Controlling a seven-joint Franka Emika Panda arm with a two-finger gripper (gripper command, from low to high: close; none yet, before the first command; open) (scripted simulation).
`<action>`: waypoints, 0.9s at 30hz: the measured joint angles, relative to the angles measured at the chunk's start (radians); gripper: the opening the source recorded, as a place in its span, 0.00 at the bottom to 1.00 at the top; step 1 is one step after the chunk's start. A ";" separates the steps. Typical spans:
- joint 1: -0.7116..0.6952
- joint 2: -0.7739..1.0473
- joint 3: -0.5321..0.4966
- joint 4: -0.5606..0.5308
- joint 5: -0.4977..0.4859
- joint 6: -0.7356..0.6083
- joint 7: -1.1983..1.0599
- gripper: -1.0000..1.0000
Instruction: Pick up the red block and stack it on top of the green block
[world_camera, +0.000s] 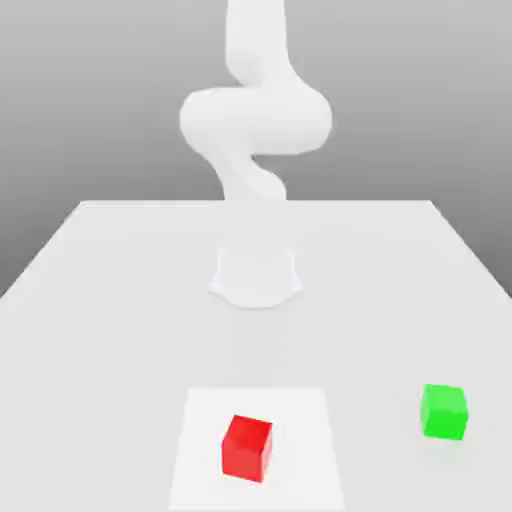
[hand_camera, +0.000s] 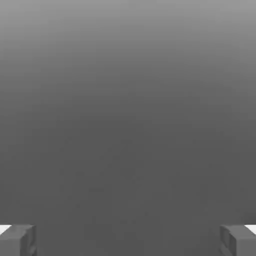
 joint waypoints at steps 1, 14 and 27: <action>-0.005 0.039 0.004 -0.014 -0.002 0.019 0.012 0.50; -0.055 0.514 0.038 -0.177 -0.029 0.243 0.159 0.50; -0.051 0.984 0.024 -0.261 -0.029 0.525 0.244 0.50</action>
